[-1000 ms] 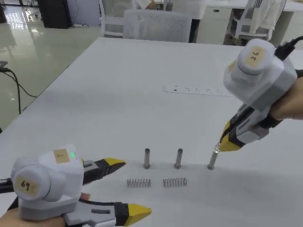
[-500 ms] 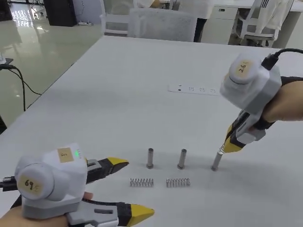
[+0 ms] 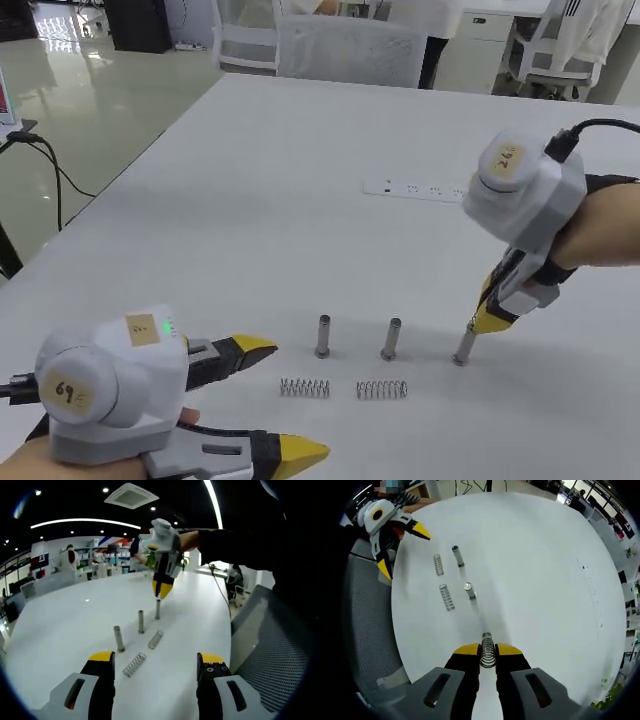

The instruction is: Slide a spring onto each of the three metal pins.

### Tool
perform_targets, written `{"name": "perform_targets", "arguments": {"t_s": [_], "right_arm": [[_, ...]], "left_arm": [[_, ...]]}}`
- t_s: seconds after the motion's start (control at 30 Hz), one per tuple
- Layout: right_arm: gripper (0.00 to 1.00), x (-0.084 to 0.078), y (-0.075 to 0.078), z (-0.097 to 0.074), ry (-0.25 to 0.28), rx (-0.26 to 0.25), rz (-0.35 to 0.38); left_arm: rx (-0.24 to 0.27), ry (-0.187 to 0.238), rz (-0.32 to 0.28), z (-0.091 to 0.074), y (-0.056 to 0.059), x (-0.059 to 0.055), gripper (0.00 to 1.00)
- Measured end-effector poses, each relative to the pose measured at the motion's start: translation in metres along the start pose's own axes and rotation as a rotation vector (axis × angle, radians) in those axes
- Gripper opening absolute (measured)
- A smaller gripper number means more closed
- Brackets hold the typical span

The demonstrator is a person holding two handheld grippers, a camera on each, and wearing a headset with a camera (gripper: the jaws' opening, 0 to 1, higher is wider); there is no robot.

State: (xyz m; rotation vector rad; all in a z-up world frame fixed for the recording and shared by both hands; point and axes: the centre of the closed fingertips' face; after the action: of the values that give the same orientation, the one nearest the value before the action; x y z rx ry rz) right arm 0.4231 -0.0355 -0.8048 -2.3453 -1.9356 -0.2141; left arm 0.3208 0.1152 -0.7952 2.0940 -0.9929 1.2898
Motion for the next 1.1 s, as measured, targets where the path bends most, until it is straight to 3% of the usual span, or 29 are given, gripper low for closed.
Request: {"name": "perform_targets", "arguments": {"t_s": [0.73, 1.1], "right_arm": [[0.09, -0.005, -0.005, 0.048, -0.073, 0.027, 0.000], [0.09, -0.005, -0.002, 0.054, -0.069, 0.023, -0.009]], "left_arm": [[-0.002, -0.005, 0.003, 0.002, 0.000, -0.001, 0.60], [-0.001, -0.005, 0.004, 0.003, 0.000, -0.001, 0.60]]}}
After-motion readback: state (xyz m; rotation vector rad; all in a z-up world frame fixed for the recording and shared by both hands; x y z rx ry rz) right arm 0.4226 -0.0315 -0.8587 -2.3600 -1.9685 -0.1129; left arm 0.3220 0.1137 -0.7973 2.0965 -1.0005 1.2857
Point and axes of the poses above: the centre of the closed fingertips' face, and the gripper's own axes: z roughly forward along the fingers, y roughly to its right, x roughly out of its top, and after that the axes turned 4 degrees about -y, right-handed
